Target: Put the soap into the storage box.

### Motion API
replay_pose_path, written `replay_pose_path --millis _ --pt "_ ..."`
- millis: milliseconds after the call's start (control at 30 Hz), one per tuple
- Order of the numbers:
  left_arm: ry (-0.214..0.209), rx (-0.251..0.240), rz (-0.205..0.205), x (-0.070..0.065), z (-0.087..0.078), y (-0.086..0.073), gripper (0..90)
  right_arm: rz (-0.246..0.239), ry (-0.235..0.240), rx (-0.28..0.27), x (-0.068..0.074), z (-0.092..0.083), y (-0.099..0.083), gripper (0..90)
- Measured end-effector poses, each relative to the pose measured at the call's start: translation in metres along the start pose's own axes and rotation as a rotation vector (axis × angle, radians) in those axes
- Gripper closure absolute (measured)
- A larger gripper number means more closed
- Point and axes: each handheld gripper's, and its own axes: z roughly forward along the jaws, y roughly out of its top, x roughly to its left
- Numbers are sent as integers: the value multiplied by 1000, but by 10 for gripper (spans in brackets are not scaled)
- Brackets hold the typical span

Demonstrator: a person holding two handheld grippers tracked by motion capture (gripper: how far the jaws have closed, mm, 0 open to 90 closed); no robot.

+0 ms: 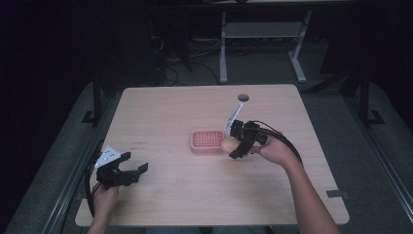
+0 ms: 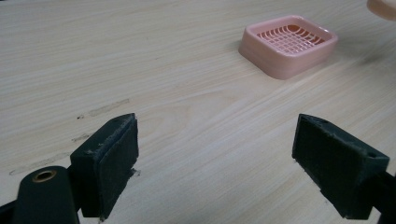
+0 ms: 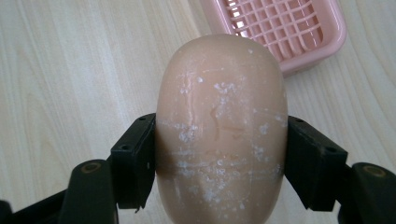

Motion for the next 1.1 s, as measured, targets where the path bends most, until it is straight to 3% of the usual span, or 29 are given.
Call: replay_pose_path --millis 1100 --pt "-2 2 4 0 0 1 142 -26 2 14 -10 2 25 318"
